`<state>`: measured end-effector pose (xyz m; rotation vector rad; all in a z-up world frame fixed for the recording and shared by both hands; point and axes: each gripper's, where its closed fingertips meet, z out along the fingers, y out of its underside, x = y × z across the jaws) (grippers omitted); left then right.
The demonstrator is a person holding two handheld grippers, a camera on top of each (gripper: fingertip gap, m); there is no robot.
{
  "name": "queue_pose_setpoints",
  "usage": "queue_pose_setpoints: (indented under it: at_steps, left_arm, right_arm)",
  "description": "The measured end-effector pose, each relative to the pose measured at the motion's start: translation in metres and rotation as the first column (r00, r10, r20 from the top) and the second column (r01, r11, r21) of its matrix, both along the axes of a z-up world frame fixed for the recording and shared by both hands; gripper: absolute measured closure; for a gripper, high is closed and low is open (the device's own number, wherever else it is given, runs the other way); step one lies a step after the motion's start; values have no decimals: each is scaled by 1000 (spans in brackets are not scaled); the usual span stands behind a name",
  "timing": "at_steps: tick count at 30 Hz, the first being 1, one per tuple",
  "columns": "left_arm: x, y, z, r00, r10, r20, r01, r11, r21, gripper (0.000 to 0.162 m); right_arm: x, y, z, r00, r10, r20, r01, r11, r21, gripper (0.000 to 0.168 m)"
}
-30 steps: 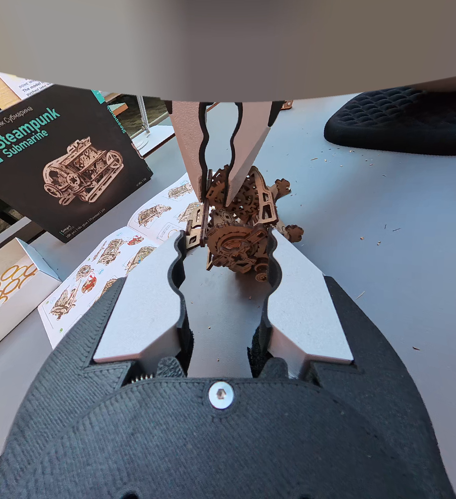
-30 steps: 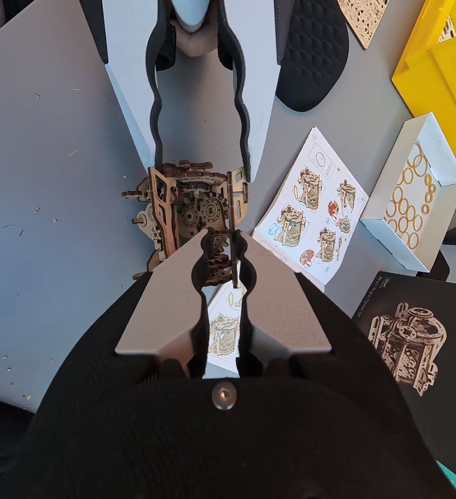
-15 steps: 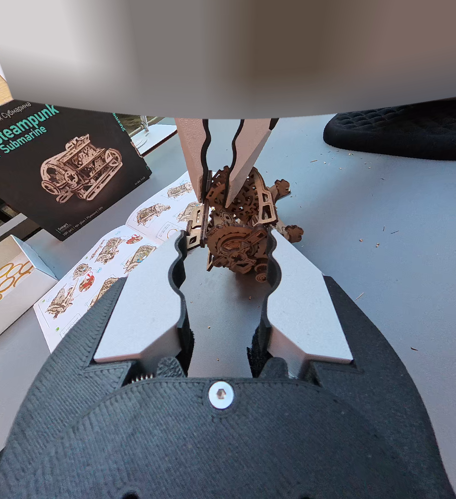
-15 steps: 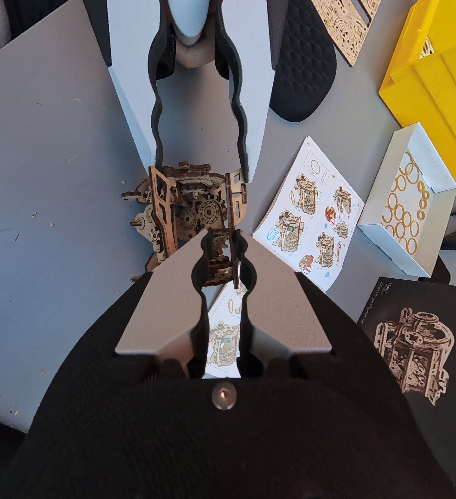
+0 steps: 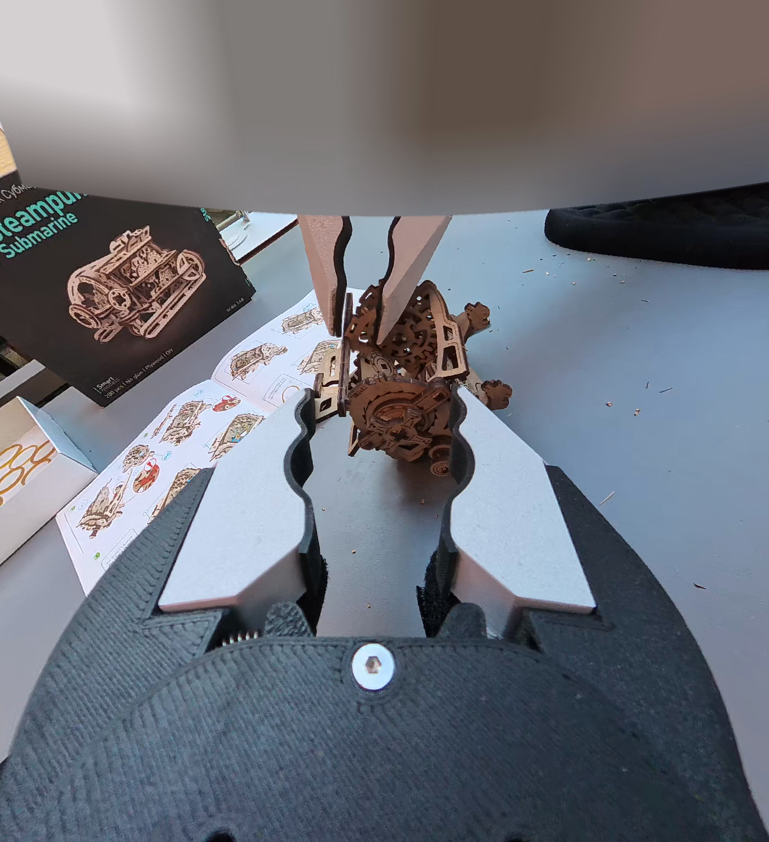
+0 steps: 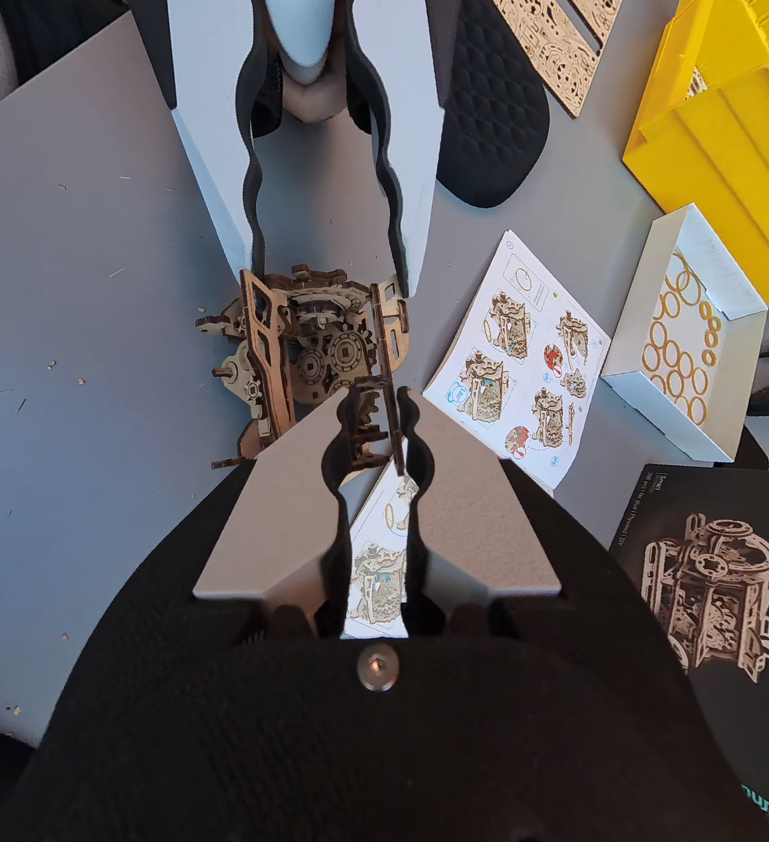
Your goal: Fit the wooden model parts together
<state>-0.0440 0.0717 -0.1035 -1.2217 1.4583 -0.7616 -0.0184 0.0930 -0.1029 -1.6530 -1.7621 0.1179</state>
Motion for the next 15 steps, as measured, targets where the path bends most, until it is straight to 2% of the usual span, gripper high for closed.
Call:
queue_pose_setpoints:
  at_steps: [8, 15]
  left_arm:
    - [0, 0, 0, 1000, -3, 0, 3, 1000, -2, 105]
    - [0, 0, 0, 1000, -5, 0, 5, 1000, -3, 105]
  right_arm:
    - [8, 2, 10, 997, -20, -72, 19, 1000, -17, 149]
    - [28, 0, 19, 982, -66, -179, 49, 994, -100, 146]
